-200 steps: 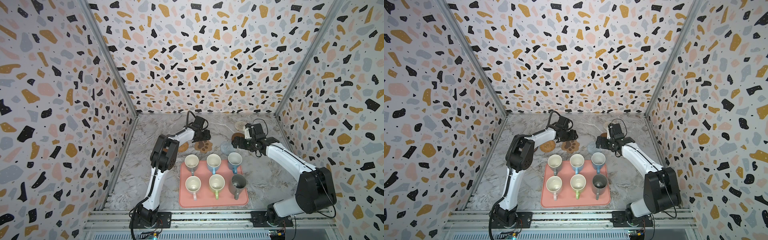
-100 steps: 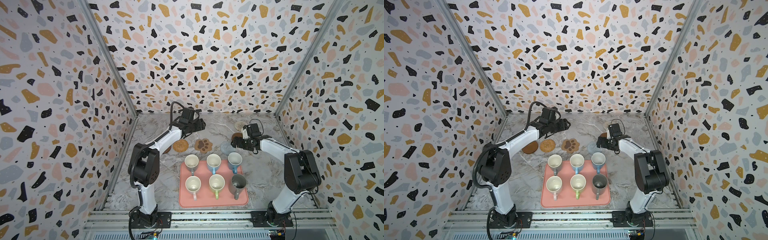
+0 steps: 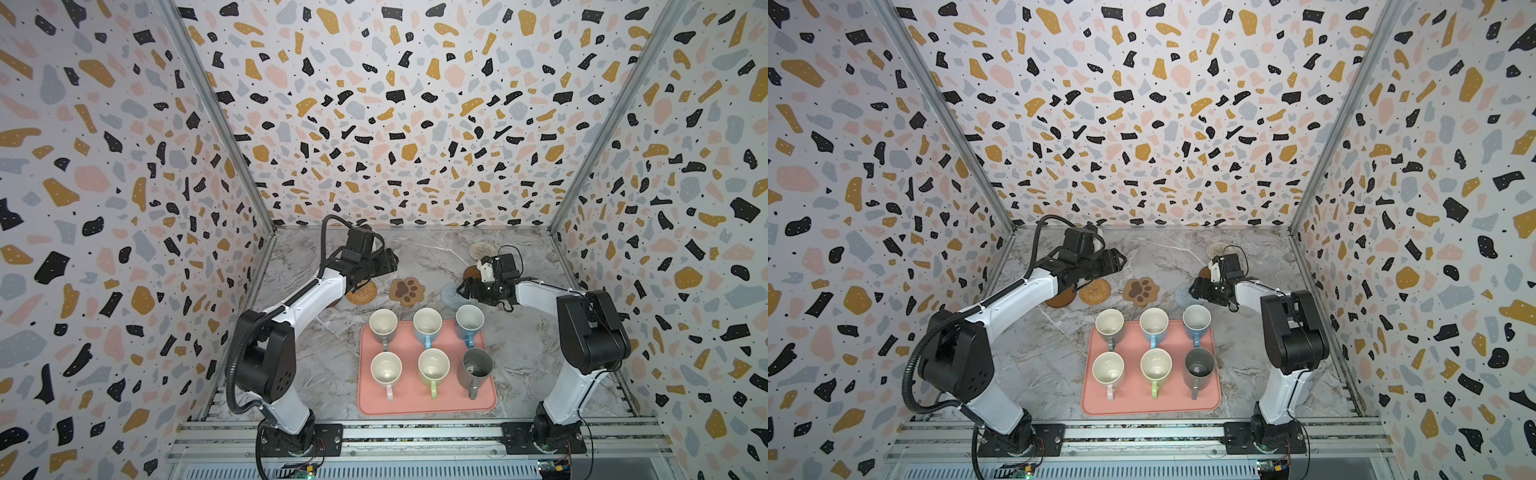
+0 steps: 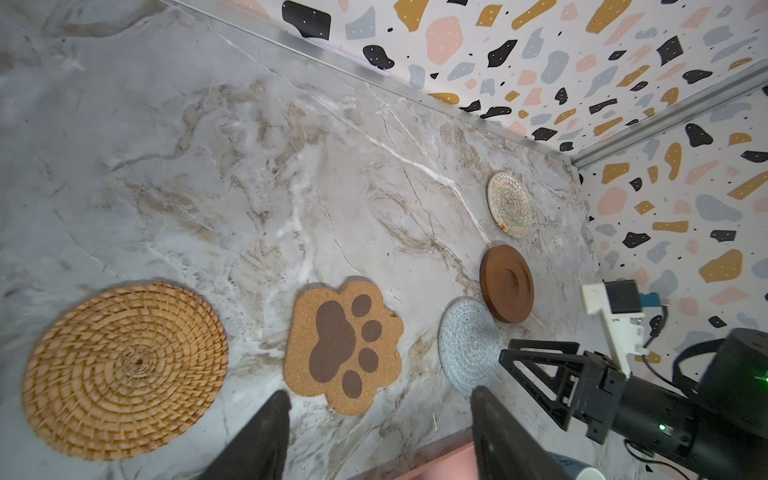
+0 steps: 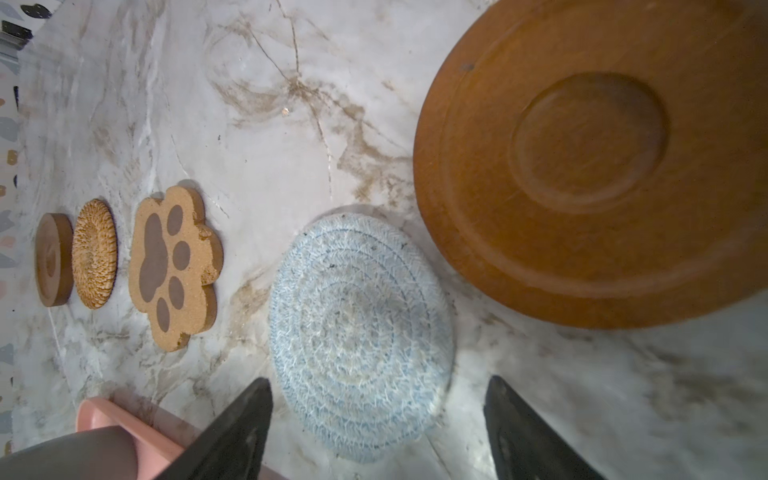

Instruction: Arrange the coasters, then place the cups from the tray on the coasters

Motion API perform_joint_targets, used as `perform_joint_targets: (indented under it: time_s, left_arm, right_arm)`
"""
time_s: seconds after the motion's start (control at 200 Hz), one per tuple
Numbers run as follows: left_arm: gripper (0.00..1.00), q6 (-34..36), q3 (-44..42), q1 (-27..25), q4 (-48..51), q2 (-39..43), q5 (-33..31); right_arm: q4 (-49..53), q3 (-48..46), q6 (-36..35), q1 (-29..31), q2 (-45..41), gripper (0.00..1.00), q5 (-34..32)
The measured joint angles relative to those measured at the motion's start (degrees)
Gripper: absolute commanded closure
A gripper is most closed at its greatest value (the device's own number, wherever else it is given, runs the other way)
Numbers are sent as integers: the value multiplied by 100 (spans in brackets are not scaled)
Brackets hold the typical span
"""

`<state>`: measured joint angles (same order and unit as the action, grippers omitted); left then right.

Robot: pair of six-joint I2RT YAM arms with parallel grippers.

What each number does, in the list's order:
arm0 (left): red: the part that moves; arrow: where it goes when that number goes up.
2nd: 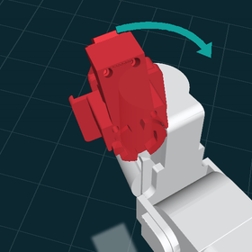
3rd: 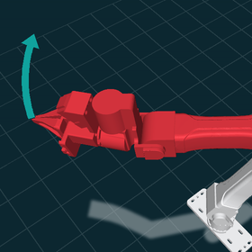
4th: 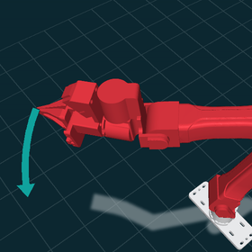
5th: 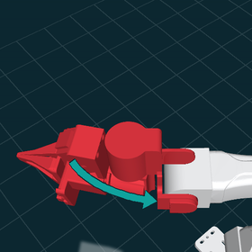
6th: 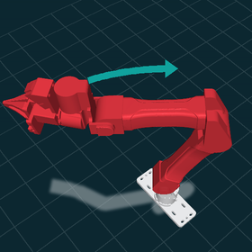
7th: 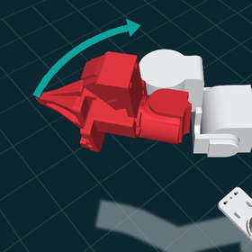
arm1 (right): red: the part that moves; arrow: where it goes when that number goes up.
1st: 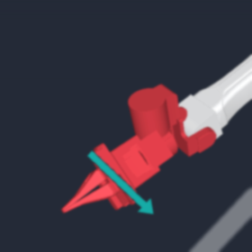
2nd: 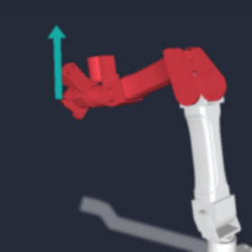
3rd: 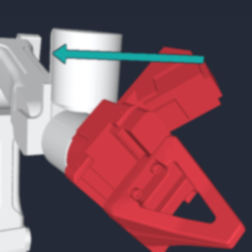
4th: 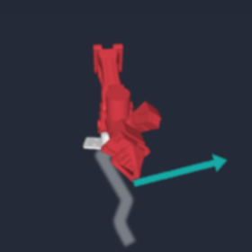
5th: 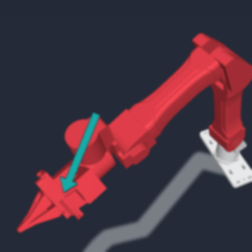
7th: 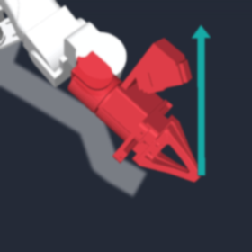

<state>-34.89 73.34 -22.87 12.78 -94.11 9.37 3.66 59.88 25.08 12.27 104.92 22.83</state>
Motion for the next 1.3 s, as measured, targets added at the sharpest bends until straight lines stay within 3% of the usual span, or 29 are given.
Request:
perform_joint_targets:
  time_s: [0.656, 1.056, 1.301]
  left_arm:
    - [29, -197, -809, 146, -184, 560, -181]
    - [29, -240, -997, 188, -205, 723, -201]
    - [29, -319, -1040, 188, -256, 817, -201]
  right_arm:
    - [-503, 72, 341, 149, 306, 23, 597]
    - [-140, 267, 236, 55, 254, 21, 398]
    - [295, 1104, -116, -273, 87, 18, 120]
